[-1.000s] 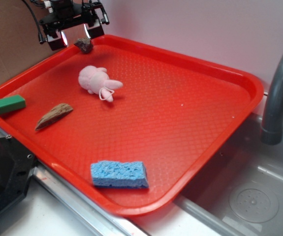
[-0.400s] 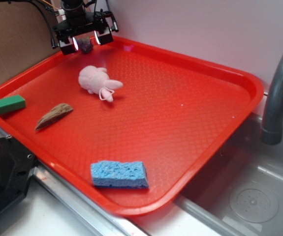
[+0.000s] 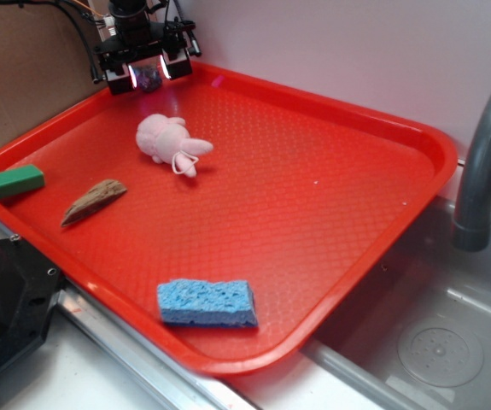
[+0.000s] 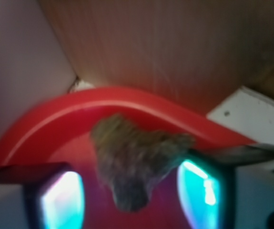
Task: Grab the rock.
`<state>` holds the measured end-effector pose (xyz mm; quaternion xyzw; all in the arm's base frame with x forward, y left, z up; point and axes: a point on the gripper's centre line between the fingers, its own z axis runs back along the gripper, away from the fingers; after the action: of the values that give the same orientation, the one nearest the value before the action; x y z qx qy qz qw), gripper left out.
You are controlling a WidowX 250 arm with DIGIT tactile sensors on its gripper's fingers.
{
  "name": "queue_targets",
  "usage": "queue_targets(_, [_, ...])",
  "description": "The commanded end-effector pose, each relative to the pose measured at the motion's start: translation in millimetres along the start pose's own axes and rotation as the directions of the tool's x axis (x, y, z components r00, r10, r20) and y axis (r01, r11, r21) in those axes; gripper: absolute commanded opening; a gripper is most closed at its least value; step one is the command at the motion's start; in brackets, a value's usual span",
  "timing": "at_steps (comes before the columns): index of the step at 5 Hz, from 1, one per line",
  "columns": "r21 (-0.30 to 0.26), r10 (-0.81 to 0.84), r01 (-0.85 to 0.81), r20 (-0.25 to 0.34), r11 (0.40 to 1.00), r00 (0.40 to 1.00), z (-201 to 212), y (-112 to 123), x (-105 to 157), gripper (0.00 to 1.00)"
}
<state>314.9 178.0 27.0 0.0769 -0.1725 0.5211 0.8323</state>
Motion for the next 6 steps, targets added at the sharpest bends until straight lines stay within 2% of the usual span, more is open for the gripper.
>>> queue_targets(1, [-0.030, 0.013, -0.012, 0.024, 0.999, 1.000, 19.5, 12.7, 20.4, 0.00])
queue_targets(2, [-0.075, -0.024, 0.023, -0.010, 0.997, 1.000, 74.0, 16.3, -0.3, 0.00])
queue_targets(3, [-0.137, -0.052, 0.033, -0.141, 0.990, 0.989, 138.7, 25.2, -27.7, 0.00])
queue_targets(4, [-0.221, -0.130, 0.087, -0.191, 0.972, 0.973, 177.8, 29.5, -57.1, 0.00])
queue_targets(5, [-0.344, -0.291, 0.184, -0.291, 0.921, 0.911, 201.6, 24.5, -76.5, 0.00])
queue_targets(6, [-0.430, -0.460, 0.302, -0.332, 0.851, 0.824, 225.5, 14.8, -94.9, 0.00])
